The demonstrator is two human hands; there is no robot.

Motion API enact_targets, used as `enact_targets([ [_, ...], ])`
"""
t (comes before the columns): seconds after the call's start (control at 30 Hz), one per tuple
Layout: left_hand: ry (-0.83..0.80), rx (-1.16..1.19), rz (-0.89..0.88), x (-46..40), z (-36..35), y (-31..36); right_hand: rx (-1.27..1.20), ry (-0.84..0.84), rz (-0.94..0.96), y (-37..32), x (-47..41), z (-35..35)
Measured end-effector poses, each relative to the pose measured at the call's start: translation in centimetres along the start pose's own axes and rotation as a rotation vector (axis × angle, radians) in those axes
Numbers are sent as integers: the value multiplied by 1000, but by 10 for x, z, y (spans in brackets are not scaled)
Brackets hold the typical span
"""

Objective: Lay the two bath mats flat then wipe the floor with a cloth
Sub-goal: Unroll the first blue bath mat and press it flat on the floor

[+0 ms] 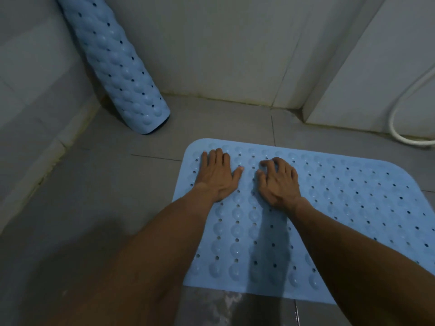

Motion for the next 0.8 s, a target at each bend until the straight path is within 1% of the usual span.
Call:
enact_targets([
  [0.07, -2, 38, -9, -6, -6, 5, -27, -7, 8, -3, -7, -4],
  [0.13, -6, 17, -37, -8, -15, 8, -32, -46, -6, -1, -11, -18],
  [0.33, 20, -1, -45, -10, -18, 7, 1, -69, -30, 7, -13, -28],
  [0.47, 125, -63, -39, -7, -11, 7, 18, -74, -46, 7, -14, -27],
  [0.6, 40, -19, -7, -9, -11, 7, -8, -102, -52, 6, -14, -27],
  [0.8, 14, -12, 7, -9, -12, 6, -28, -111, -61, 5, -14, -21],
])
Point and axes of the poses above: each hand's wrist, its own x-axis away from the middle knuckle, its own z-axis out of the back of the hand, y = z × x, the point moved 10 cm from there along -x, towards the middle knuckle, and after that the axes turned 12 degrees about -y, right-handed, at the moved point
